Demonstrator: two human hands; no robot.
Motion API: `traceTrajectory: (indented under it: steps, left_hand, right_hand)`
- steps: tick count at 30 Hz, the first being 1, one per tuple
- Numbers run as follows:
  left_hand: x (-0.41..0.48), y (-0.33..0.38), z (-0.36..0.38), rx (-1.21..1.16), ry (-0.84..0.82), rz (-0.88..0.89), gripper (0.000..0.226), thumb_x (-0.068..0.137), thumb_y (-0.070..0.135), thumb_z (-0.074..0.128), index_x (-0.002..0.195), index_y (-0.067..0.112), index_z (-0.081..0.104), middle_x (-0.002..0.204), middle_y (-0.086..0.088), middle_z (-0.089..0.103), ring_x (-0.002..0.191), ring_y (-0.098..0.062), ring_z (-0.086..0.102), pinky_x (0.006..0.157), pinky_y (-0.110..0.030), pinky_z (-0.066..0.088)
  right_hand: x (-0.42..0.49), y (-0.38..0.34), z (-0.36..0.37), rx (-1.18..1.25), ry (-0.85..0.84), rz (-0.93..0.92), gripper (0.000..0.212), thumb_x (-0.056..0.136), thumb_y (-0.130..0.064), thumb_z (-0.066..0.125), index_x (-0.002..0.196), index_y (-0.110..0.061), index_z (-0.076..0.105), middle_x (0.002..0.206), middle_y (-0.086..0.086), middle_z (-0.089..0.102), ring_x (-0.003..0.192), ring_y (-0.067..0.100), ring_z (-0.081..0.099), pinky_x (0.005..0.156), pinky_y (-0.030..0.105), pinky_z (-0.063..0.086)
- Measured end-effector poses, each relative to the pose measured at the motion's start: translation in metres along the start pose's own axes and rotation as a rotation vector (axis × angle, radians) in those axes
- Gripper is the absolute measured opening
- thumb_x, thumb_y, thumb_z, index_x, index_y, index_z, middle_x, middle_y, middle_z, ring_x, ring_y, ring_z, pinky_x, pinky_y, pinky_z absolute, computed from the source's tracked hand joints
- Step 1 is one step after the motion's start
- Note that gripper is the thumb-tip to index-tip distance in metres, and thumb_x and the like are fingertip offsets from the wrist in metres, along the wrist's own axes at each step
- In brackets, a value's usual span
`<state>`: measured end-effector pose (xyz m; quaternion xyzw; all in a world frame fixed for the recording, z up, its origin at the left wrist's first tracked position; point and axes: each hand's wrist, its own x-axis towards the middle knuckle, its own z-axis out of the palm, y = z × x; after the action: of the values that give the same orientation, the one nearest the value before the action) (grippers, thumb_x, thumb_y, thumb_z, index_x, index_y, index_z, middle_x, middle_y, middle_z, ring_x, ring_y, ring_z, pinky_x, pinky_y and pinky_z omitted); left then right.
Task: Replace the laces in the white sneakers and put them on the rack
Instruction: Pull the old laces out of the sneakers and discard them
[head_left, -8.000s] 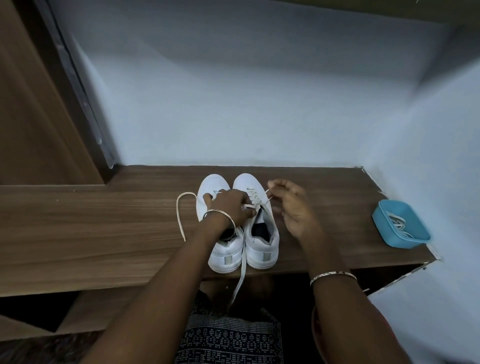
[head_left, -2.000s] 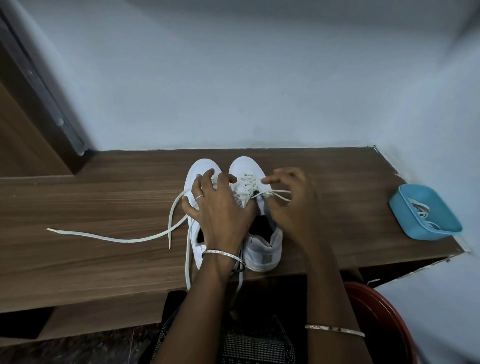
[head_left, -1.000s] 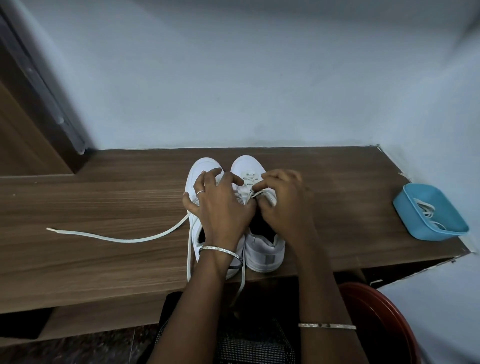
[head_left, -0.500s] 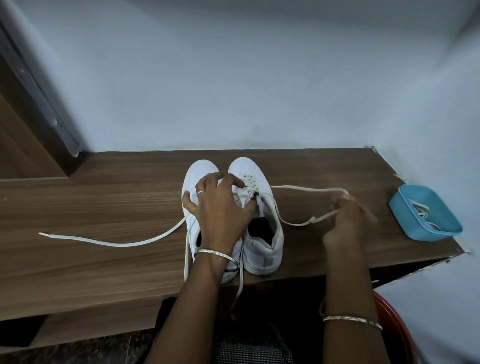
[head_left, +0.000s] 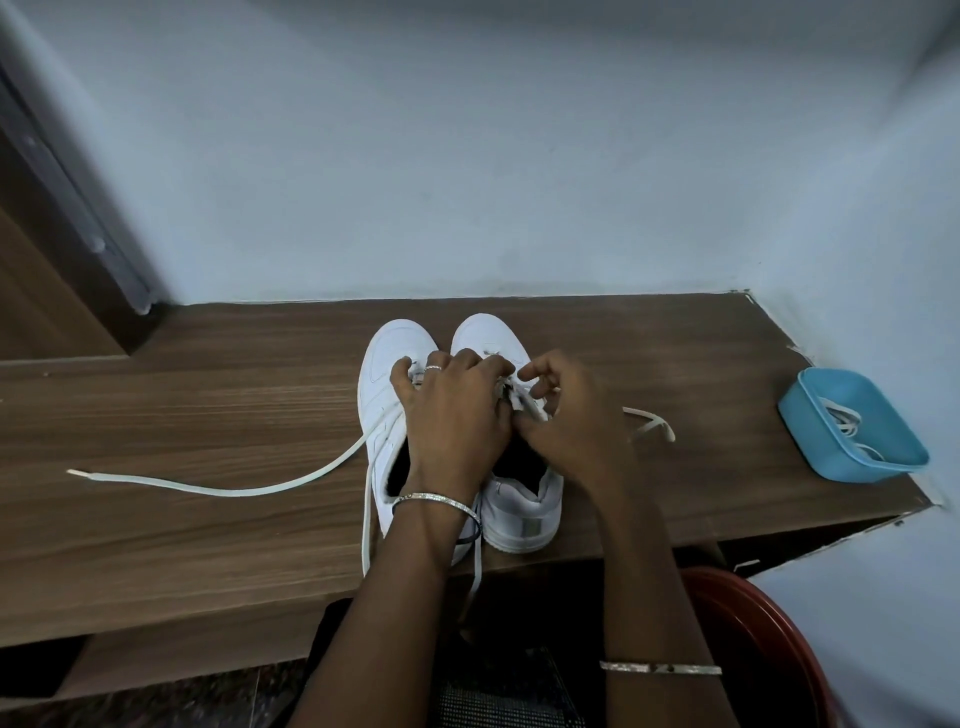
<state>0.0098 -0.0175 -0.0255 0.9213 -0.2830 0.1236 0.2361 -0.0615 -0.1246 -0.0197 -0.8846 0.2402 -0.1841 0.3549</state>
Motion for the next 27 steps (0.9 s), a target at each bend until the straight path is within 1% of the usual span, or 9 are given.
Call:
traceTrajectory:
  steps: [3, 6, 9, 14, 17, 20, 22, 24, 27]
  left_hand:
    - [0.002, 0.001, 0.005, 0.044, 0.028, 0.016, 0.02, 0.081, 0.025, 0.063, 0.098, 0.034, 0.07, 0.096, 0.007, 0.069, 0.1, -0.022, 0.061, 0.103, -0.052, 0.022]
    - [0.005, 0.001, 0.006, 0.057, 0.06, 0.001, 0.012, 0.082, 0.031, 0.065, 0.092, 0.03, 0.071, 0.089, 0.006, 0.07, 0.094, -0.021, 0.063, 0.101, -0.049, 0.023]
    - [0.008, 0.001, 0.007, 0.042, 0.07, -0.036, 0.012, 0.083, 0.036, 0.06, 0.089, 0.031, 0.069, 0.085, 0.008, 0.069, 0.092, -0.018, 0.061, 0.098, -0.045, 0.023]
    - [0.009, -0.002, 0.008, -0.055, 0.082, -0.034, 0.008, 0.086, 0.034, 0.052, 0.09, 0.03, 0.059, 0.098, 0.01, 0.061, 0.098, -0.017, 0.055, 0.092, -0.043, 0.025]
    - [0.012, -0.004, 0.005, -0.148, 0.018, -0.052, 0.01, 0.092, 0.035, 0.05, 0.098, 0.028, 0.056, 0.107, 0.01, 0.057, 0.108, -0.018, 0.051, 0.097, -0.043, 0.023]
    - [0.016, -0.008, -0.008, -0.393, -0.062, -0.116, 0.005, 0.096, 0.034, 0.05, 0.097, 0.03, 0.053, 0.102, 0.012, 0.054, 0.109, -0.016, 0.048, 0.1, -0.041, 0.023]
    - [0.023, -0.013, -0.022, -0.638, -0.123, -0.205, 0.006, 0.096, 0.031, 0.054, 0.09, 0.031, 0.053, 0.094, 0.012, 0.056, 0.098, -0.015, 0.053, 0.1, -0.043, 0.032]
    - [0.031, -0.018, -0.039, -0.912, -0.122, -0.235, 0.011, 0.094, 0.027, 0.057, 0.084, 0.031, 0.052, 0.087, 0.004, 0.061, 0.083, -0.015, 0.056, 0.09, -0.045, 0.043]
    - [0.04, -0.027, -0.068, -1.193, -0.033, -0.285, 0.009, 0.094, 0.007, 0.053, 0.093, 0.016, 0.051, 0.087, -0.009, 0.063, 0.078, -0.018, 0.058, 0.071, -0.026, 0.047]
  right_hand:
    - [0.0, -0.002, 0.003, -0.034, 0.052, 0.035, 0.019, 0.077, -0.025, 0.074, 0.093, -0.025, 0.063, 0.075, -0.012, 0.064, 0.069, 0.005, 0.061, 0.065, 0.031, 0.051]
    - [-0.001, 0.0, 0.001, -0.029, 0.126, 0.096, 0.011, 0.079, -0.026, 0.075, 0.085, -0.022, 0.067, 0.068, -0.011, 0.063, 0.068, 0.003, 0.06, 0.062, 0.027, 0.044]
    - [-0.001, 0.002, 0.002, 0.022, 0.172, 0.152, 0.013, 0.078, -0.032, 0.077, 0.079, -0.023, 0.069, 0.065, -0.01, 0.067, 0.064, 0.004, 0.064, 0.062, 0.029, 0.051]
    - [-0.002, 0.001, 0.01, 0.083, 0.255, 0.252, 0.013, 0.078, -0.033, 0.075, 0.076, -0.024, 0.067, 0.066, -0.01, 0.066, 0.065, 0.007, 0.064, 0.068, 0.035, 0.055]
    - [-0.007, -0.003, 0.018, 0.09, 0.326, 0.312, 0.011, 0.079, -0.033, 0.07, 0.078, -0.023, 0.065, 0.067, -0.01, 0.065, 0.071, 0.013, 0.065, 0.072, 0.036, 0.053]
    - [-0.013, -0.009, 0.023, 0.092, 0.371, 0.33, 0.011, 0.081, -0.033, 0.068, 0.08, -0.023, 0.062, 0.069, -0.01, 0.063, 0.072, 0.015, 0.063, 0.07, 0.034, 0.05]
    - [-0.015, -0.01, 0.024, 0.096, 0.384, 0.319, 0.011, 0.082, -0.03, 0.067, 0.08, -0.022, 0.061, 0.069, -0.009, 0.062, 0.071, 0.016, 0.062, 0.068, 0.034, 0.049]
    - [-0.015, -0.01, 0.025, 0.086, 0.401, 0.304, 0.011, 0.082, -0.028, 0.067, 0.079, -0.02, 0.06, 0.067, -0.01, 0.061, 0.069, 0.016, 0.061, 0.064, 0.031, 0.046]
    - [-0.017, -0.013, 0.024, 0.058, 0.406, 0.294, 0.011, 0.082, -0.026, 0.068, 0.078, -0.021, 0.059, 0.068, -0.01, 0.06, 0.068, 0.017, 0.059, 0.064, 0.03, 0.044]
